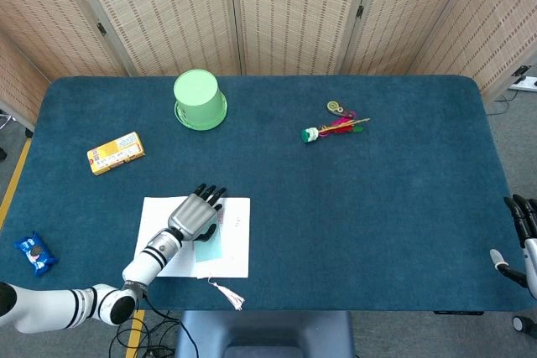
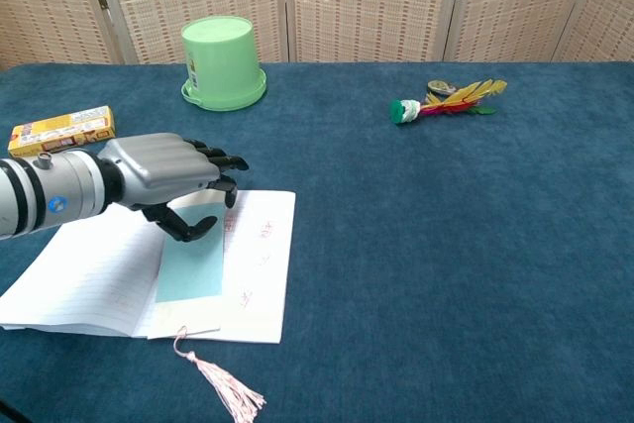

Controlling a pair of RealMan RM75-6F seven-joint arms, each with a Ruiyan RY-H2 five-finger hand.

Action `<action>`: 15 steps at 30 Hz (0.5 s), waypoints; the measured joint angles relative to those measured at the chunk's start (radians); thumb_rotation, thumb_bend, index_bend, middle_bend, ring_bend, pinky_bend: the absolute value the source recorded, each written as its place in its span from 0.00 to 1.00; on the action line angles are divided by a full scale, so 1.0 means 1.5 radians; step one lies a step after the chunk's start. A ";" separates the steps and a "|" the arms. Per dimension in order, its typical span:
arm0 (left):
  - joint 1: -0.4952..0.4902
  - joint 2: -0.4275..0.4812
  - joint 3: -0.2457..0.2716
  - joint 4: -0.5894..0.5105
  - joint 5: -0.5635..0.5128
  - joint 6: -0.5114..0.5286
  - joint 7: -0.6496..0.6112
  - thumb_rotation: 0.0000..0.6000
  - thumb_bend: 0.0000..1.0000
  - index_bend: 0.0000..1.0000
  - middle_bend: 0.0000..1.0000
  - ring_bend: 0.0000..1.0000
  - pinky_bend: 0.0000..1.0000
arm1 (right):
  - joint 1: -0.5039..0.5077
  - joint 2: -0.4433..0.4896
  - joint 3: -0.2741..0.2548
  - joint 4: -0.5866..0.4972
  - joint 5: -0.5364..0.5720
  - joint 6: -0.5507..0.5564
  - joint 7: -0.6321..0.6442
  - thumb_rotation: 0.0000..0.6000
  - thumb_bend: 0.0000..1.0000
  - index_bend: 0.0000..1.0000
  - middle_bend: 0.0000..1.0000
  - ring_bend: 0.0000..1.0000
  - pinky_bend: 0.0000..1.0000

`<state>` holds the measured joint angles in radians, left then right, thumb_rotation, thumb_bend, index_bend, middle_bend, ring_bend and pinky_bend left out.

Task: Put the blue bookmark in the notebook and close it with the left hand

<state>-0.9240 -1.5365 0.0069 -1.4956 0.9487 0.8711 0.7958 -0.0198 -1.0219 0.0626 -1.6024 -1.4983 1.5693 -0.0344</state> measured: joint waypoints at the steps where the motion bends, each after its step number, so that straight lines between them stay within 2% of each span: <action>1: 0.000 0.000 0.000 -0.002 0.002 0.001 -0.002 0.52 0.58 0.28 0.00 0.00 0.13 | 0.000 0.000 0.000 0.000 -0.001 0.001 0.000 1.00 0.20 0.04 0.07 0.06 0.07; 11: 0.007 0.027 -0.007 -0.045 0.022 0.025 -0.024 0.53 0.58 0.28 0.00 0.00 0.13 | -0.004 0.003 0.001 -0.001 -0.002 0.008 0.003 1.00 0.20 0.04 0.07 0.06 0.07; 12: 0.009 0.033 -0.008 -0.050 0.025 0.029 -0.029 0.56 0.58 0.27 0.00 0.00 0.13 | -0.004 0.003 0.001 -0.001 -0.002 0.008 0.004 1.00 0.20 0.04 0.07 0.06 0.07; 15: 0.021 0.054 -0.010 -0.065 0.038 0.046 -0.050 0.75 0.58 0.26 0.00 0.00 0.13 | -0.005 0.003 0.001 0.001 -0.003 0.009 0.006 1.00 0.20 0.04 0.07 0.06 0.07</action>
<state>-0.8925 -1.4561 -0.0081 -1.5939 1.0050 0.9404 0.7209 -0.0268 -1.0173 0.0642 -1.6007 -1.5030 1.5832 -0.0256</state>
